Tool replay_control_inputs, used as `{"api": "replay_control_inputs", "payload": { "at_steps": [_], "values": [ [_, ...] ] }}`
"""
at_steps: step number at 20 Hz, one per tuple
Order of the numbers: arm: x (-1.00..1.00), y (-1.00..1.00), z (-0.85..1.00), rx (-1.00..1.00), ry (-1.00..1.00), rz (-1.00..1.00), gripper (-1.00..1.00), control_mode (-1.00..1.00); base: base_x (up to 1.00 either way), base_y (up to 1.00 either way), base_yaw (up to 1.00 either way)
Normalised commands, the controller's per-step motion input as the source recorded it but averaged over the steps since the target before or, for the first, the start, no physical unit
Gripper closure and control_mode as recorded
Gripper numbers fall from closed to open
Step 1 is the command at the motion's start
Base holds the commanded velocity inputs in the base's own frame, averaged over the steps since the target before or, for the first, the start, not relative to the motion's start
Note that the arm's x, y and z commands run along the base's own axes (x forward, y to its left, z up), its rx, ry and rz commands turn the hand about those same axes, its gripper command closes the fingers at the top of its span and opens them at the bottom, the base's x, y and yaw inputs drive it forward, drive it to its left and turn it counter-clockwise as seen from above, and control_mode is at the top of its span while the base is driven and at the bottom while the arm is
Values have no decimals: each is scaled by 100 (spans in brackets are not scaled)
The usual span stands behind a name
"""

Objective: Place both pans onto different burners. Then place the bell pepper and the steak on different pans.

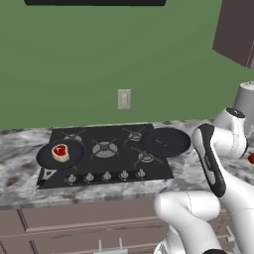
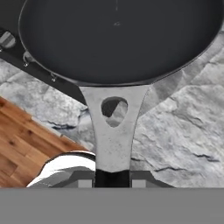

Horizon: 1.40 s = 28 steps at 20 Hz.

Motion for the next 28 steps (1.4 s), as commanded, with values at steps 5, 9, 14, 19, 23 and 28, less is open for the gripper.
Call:
{"api": "replay_control_inputs", "payload": {
  "at_steps": [5,9,14,19,23,28],
  "values": [
    [0,18,-8,0,5,3,100,-100,0,0,0],
    [1,25,-14,0,7,2,100,-100,0,0,0],
    [3,19,-13,0,2,1,100,-100,0,0,0],
    [6,9,-11,0,0,0,100,-100,0,0,0],
    [12,4,-11,0,0,0,100,-100,0,0,0],
    [12,4,-8,0,0,0,100,-100,0,0,0]
  ]
}}
